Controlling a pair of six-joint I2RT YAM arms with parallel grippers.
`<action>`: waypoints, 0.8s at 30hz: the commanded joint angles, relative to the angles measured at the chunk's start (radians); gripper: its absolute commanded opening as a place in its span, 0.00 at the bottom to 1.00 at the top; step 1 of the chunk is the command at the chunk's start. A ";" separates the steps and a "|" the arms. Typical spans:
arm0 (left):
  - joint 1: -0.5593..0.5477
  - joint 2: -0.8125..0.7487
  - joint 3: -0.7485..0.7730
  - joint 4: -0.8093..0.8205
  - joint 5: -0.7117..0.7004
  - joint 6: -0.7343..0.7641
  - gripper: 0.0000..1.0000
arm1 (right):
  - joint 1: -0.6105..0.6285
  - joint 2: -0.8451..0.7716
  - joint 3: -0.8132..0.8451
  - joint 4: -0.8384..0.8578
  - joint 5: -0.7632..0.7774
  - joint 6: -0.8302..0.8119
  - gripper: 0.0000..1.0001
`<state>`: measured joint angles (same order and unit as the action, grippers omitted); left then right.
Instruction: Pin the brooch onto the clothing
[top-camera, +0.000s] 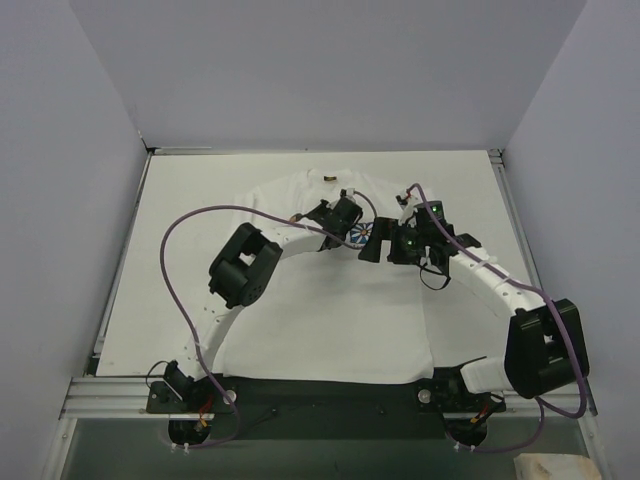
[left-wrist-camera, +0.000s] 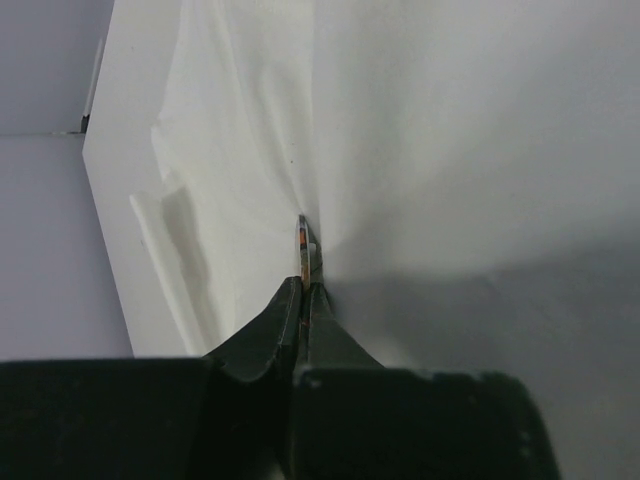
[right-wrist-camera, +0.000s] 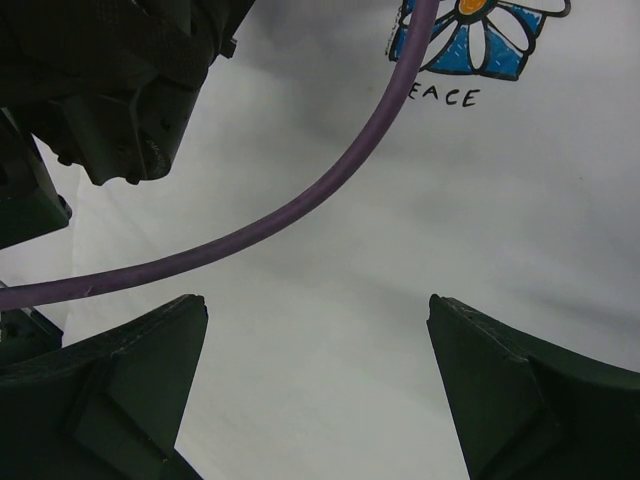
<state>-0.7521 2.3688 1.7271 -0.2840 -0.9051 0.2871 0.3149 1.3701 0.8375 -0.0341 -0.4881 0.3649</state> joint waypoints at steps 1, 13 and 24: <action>-0.003 -0.054 0.012 -0.020 0.145 -0.081 0.00 | -0.007 -0.046 -0.011 -0.003 0.005 -0.012 0.99; 0.129 -0.382 -0.244 0.207 0.659 -0.325 0.00 | -0.010 -0.117 -0.031 0.019 -0.012 -0.014 0.99; 0.226 -0.582 -0.495 0.465 0.894 -0.402 0.00 | -0.010 -0.080 -0.035 0.026 -0.026 -0.006 0.99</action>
<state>-0.5270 1.8744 1.2728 0.0349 -0.1074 -0.0834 0.3126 1.2819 0.8089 -0.0269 -0.4923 0.3626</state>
